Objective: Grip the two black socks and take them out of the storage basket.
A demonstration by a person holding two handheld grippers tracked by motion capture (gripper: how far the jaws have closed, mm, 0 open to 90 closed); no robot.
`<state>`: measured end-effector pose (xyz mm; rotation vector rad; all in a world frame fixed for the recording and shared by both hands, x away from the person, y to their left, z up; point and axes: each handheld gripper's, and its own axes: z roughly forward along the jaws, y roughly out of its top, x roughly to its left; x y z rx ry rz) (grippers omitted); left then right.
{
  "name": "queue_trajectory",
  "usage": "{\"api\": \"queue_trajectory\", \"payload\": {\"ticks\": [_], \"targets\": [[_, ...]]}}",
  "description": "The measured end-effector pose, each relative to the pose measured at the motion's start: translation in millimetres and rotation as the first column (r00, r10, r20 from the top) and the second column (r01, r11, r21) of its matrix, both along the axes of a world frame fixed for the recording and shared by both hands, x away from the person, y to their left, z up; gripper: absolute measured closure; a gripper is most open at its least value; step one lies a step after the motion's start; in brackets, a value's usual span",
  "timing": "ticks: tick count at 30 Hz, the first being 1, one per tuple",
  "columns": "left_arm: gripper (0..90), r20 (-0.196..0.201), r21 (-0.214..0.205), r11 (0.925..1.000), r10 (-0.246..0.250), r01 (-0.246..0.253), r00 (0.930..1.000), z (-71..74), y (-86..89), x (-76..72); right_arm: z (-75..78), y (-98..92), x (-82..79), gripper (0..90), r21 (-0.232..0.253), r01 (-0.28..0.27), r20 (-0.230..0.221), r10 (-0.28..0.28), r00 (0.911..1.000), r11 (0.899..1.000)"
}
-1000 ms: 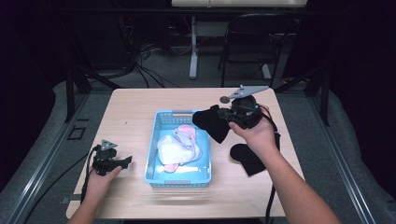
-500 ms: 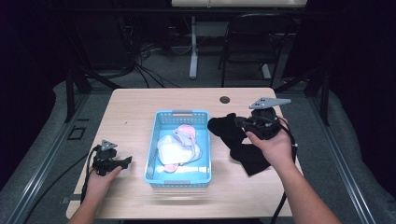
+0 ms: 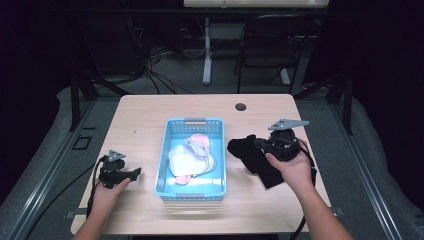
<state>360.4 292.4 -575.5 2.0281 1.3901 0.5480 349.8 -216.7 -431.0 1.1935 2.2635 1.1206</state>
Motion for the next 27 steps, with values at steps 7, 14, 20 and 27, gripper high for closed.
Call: {"api": "queue_trajectory", "payload": {"ticks": [7, 14, 20, 27], "targets": [[27.6, 0.0, -0.001, 1.0, 0.002, -0.002, 1.0, -0.5, -0.5, 0.1, -26.0, -10.6, 5.0, 87.5, 0.016, 0.047, -0.051, -0.046, 0.9976, 0.999], [27.6, -0.011, 0.0, 1.0, 0.009, -0.009, 0.9999, -2.6, 0.6, 1.7, -51.4, -30.1, 12.8, 87.4, 0.021, 0.124, -0.097, -0.121, 0.9879, 0.992], [27.6, -0.016, 0.009, 0.9997, 0.021, -0.021, 0.9997, -4.2, -1.1, 3.3, -75.3, -49.5, 18.3, 87.4, 0.014, 0.197, -0.12, -0.194, 0.9736, 0.98], [27.6, -0.021, 0.011, 0.9998, 0.019, -0.019, 0.9996, -4.8, 0.7, 3.1, -101.7, -64.4, 19.9, 87.4, 0.037, 0.257, -0.159, -0.248, 0.9556, 0.966]]}}
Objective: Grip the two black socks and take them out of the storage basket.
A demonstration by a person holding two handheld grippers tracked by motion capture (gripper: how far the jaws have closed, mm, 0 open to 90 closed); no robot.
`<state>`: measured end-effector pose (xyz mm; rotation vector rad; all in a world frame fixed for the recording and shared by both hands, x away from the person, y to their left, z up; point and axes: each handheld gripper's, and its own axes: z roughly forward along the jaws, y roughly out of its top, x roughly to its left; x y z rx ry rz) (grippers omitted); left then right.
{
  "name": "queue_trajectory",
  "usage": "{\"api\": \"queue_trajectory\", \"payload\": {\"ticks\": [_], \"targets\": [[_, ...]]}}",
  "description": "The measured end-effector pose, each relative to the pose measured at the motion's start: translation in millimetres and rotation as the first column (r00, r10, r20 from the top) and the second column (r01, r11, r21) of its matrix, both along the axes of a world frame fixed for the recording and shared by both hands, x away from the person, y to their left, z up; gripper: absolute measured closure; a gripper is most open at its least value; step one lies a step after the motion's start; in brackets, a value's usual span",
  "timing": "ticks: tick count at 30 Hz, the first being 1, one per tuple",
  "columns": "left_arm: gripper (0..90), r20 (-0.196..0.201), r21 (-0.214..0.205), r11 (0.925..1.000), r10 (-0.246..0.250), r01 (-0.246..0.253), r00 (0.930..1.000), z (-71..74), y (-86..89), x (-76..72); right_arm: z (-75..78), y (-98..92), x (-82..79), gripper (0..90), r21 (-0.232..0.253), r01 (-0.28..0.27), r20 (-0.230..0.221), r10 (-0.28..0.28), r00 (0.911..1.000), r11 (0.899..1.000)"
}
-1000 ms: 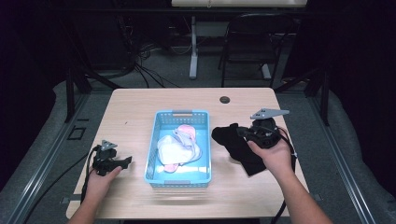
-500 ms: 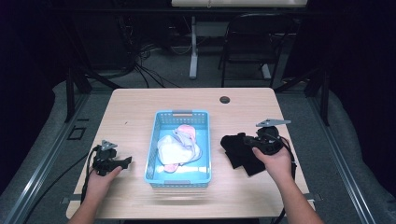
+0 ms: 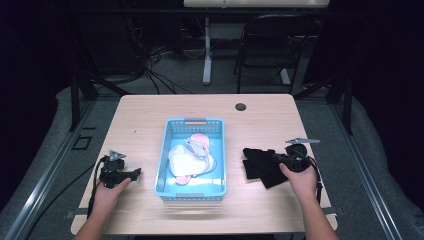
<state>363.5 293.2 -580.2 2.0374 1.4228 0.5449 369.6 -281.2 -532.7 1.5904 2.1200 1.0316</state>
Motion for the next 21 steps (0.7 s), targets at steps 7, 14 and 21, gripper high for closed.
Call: {"api": "queue_trajectory", "payload": {"ticks": [7, 14, 21], "targets": [[27.6, 0.012, -0.002, 1.0, 0.007, -0.007, 0.9999, 1.4, 1.8, -1.5, -4.7, -0.8, -0.1, 86.8, 0.009, 0.014, 0.009, -0.014, 0.9999, 1.0], [27.6, 0.011, 0.0, 1.0, 0.003, -0.003, 0.9999, 1.6, 2.1, -2.1, -7.0, -2.6, -0.8, 84.9, -0.005, 0.023, 0.014, -0.023, 0.9996, 1.0], [27.6, 0.019, -0.006, 1.0, 0.008, -0.008, 0.9998, 3.0, 4.4, -4.3, -6.7, -3.8, -4.3, 78.3, -0.004, 0.025, 0.028, -0.025, 0.9993, 1.0]]}}
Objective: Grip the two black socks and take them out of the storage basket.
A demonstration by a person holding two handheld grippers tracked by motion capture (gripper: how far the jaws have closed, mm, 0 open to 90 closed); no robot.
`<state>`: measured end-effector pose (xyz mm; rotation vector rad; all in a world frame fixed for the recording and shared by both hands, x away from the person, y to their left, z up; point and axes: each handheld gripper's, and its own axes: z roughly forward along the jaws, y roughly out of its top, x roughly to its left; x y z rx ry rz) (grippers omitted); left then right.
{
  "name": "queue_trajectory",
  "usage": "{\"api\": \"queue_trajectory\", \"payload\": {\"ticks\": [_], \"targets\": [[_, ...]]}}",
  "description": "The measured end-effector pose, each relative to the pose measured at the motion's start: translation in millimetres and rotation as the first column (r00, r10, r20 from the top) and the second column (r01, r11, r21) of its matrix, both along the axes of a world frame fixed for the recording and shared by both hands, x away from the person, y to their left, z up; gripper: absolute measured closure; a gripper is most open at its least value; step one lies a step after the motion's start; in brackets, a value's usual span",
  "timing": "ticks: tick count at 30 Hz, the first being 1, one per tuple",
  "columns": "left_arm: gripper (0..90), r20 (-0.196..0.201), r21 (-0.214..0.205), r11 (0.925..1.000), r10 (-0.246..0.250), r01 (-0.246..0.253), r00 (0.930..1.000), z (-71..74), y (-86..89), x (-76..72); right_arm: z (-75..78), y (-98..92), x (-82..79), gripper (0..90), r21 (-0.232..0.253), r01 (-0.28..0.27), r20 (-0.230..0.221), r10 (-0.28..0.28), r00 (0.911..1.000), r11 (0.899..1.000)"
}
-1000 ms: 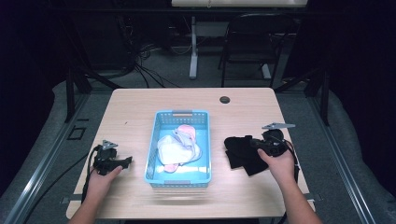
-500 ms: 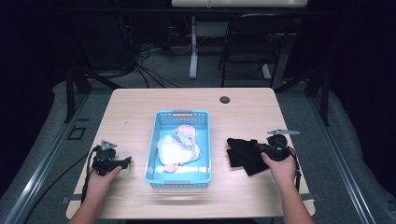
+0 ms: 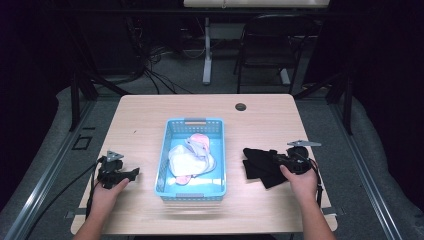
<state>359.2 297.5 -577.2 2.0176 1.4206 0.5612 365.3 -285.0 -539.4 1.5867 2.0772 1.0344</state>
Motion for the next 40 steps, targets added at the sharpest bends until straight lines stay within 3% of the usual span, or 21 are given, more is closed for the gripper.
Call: {"api": "queue_trajectory", "payload": {"ticks": [5, 10, 14, 20, 30, 36, 37, 39, 40], "targets": [[27.6, 0.0, 0.004, 1.0, 0.003, -0.003, 1.0, 0.6, 0.6, -0.2, 0.7, -2.0, -1.8, 68.4, 0.01, 0.01, 0.014, -0.01, 0.9999, 1.0], [27.6, 0.004, -0.005, 1.0, 0.008, -0.008, 1.0, -0.6, -0.9, 0.6, 6.5, -1.2, -7.5, 63.0, -0.008, 0.023, 0.066, -0.023, 0.9976, 1.0], [27.6, 0.001, -0.006, 1.0, 0.006, -0.006, 1.0, -0.5, -1.0, 1.0, 12.3, 3.1, -12.2, 59.8, -0.002, -0.006, 0.086, 0.006, 0.9963, 1.0], [27.6, 0.001, -0.001, 1.0, -0.005, 0.005, 1.0, 0.2, -1.5, 1.2, 19.3, 18.9, -17.2, 55.7, -0.033, -0.052, 0.114, 0.056, 0.9919, 0.998], [27.6, 0.008, -0.011, 0.9998, -0.013, 0.013, 0.9999, 1.5, -3.4, 1.4, 13.0, 43.2, -19.1, 52.9, -0.089, -0.137, 0.104, 0.146, 0.9837, 0.987], [27.6, 0.007, -0.012, 0.9998, -0.015, 0.015, 0.9999, 1.9, -5.0, 3.2, 10.0, 42.4, -20.3, 48.6, -0.129, -0.116, 0.133, 0.133, 0.9821, 0.985], [27.6, 0.012, -0.013, 0.9998, -0.014, 0.014, 0.9998, 1.9, -5.5, 3.3, 9.8, 39.7, -20.2, 48.4, -0.14, -0.092, 0.154, 0.113, 0.9815, 0.986], [27.6, 0.013, -0.011, 0.9998, -0.015, 0.016, 0.9998, 2.1, -5.2, 3.2, 11.8, 30.7, -20.6, 47.9, -0.187, -0.043, 0.224, 0.085, 0.971, 0.981], [27.5, 0.011, -0.01, 0.9998, -0.017, 0.017, 0.9998, 2.1, -4.8, 3.4, 12.3, 25.3, -19.6, 47.9, -0.177, -0.016, 0.228, 0.057, 0.9721, 0.984]]}}
